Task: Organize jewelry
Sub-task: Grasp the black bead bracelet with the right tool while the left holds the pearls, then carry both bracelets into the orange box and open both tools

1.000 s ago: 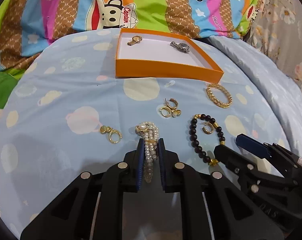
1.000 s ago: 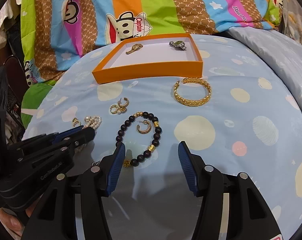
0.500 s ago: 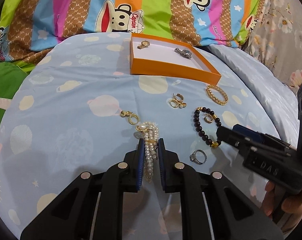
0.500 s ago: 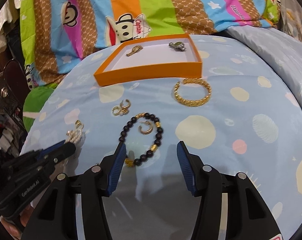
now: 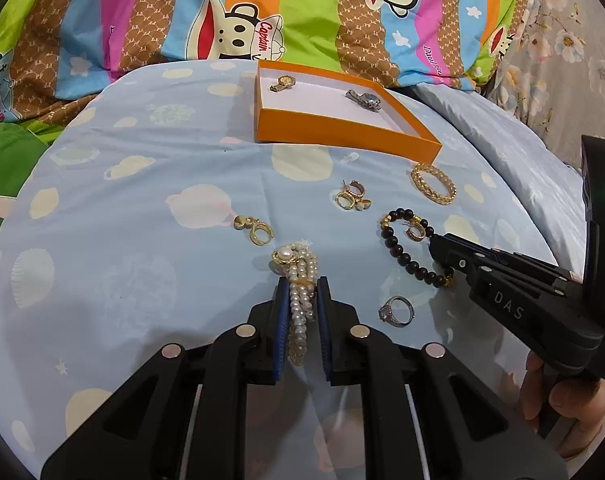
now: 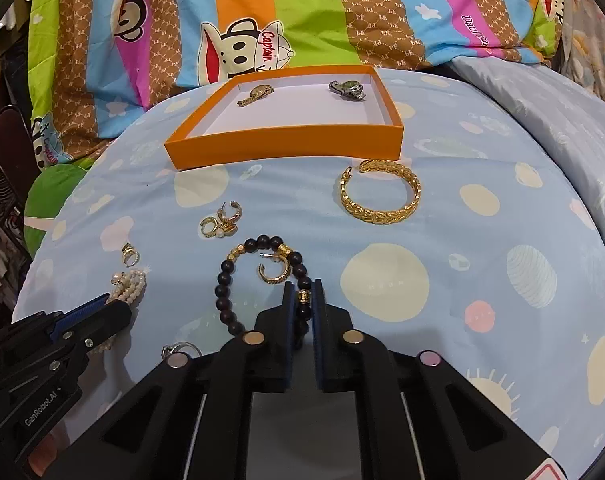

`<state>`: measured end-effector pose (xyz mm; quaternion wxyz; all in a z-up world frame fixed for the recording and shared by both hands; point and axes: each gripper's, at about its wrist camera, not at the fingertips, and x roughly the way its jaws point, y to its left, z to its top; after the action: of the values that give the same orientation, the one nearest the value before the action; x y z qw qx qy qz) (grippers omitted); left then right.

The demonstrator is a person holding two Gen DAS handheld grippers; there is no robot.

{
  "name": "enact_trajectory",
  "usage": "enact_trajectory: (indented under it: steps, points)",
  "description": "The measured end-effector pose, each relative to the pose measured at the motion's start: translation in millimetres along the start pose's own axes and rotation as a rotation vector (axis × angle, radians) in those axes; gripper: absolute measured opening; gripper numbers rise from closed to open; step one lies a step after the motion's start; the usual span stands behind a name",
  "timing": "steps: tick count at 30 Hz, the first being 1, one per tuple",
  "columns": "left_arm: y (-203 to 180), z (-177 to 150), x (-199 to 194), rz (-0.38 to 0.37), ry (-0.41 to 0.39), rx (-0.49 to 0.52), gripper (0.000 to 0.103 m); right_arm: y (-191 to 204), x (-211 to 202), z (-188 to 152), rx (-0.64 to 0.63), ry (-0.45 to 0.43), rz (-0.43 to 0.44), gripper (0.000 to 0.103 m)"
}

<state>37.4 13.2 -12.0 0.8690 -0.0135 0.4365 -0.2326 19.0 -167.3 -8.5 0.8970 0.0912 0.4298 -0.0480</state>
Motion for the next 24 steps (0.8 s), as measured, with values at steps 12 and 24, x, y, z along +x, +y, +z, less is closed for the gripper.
enact_trajectory:
  steps: [12, 24]
  points:
    - [-1.3, -0.1, -3.6, 0.001, -0.011, 0.007, 0.013, -4.4, -42.2, 13.2, 0.025, -0.115, 0.049, 0.007]
    - [-17.1, 37.0, -34.3, -0.05, -0.063, 0.023, 0.013, -0.8, -86.1, 55.0, -0.008, -0.23, 0.101, 0.007]
